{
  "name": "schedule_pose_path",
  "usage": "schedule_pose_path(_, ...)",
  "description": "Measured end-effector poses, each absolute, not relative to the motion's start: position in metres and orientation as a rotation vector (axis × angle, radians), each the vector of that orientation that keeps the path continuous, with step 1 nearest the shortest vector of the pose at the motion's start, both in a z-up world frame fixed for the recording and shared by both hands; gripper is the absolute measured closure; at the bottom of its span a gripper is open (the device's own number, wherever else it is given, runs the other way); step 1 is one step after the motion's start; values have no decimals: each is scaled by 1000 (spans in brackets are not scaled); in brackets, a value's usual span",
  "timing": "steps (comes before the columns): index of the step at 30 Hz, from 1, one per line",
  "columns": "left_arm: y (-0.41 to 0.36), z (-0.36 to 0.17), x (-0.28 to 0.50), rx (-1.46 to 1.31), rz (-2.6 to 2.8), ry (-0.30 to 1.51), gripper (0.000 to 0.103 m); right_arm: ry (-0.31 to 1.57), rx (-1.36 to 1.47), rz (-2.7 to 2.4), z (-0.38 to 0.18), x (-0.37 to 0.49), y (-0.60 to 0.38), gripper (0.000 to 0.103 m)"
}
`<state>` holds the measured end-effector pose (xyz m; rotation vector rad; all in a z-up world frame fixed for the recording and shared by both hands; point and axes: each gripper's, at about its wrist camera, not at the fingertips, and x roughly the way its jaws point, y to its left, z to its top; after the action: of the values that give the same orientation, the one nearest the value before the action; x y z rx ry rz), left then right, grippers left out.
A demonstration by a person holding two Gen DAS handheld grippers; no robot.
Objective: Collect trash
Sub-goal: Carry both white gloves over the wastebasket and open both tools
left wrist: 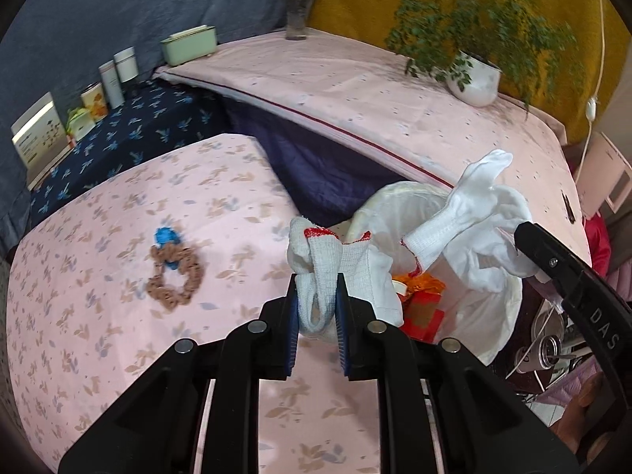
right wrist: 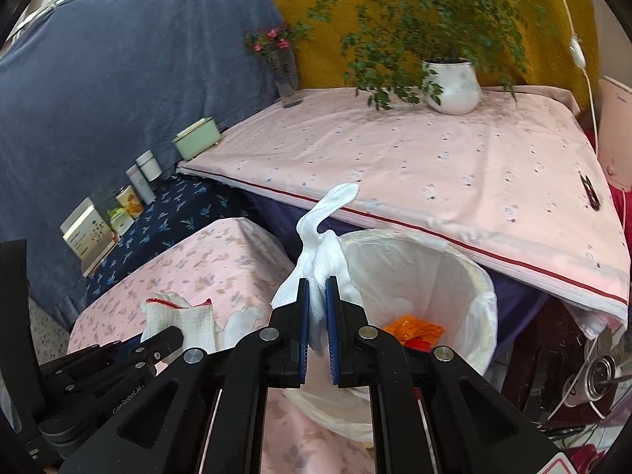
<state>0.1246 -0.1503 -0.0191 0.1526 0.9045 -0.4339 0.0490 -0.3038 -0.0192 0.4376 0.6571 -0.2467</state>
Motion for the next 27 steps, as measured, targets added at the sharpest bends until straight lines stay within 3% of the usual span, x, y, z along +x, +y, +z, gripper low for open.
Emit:
schedule_pose_path(19, -208, -34, 119, 213, -514, 928, 83, 685, 496, -309, -47, 33, -343, 94)
schedule_pose_path(24, -206, -35, 123, 202, -497, 929, 70, 686, 500, -309, -49, 35, -344, 94)
schedule_pose_path(26, -205, -34, 124, 198, -493, 927, 52, 688, 499, -309, -49, 35, -344, 94)
schedule_pose_path(27, -204, -33, 124, 194, -486, 916, 48, 688, 499, -309, -49, 35, -344, 94)
